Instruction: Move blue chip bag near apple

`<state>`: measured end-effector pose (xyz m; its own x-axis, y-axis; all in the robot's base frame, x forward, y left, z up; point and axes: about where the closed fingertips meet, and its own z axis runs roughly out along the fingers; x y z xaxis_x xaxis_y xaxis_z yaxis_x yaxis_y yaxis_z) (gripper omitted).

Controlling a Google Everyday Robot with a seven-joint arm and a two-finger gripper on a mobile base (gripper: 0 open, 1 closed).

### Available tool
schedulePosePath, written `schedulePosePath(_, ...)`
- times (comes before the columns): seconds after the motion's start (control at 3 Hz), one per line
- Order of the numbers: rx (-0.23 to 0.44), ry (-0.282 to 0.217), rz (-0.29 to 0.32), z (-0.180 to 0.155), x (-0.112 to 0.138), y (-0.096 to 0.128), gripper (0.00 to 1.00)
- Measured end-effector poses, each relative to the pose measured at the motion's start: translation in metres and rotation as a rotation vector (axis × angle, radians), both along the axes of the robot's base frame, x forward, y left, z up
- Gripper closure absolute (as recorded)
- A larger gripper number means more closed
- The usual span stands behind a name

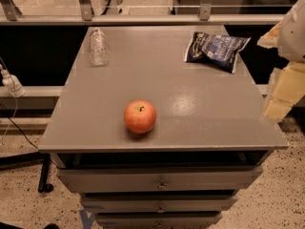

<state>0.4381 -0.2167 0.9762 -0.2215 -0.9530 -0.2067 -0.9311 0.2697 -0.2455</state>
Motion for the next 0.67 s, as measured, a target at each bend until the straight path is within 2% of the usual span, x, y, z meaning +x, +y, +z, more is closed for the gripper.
schedulePosePath(0.67, -0.013, -0.017, 0.001, 0.0002, 0.0016, 0.002, 0.0)
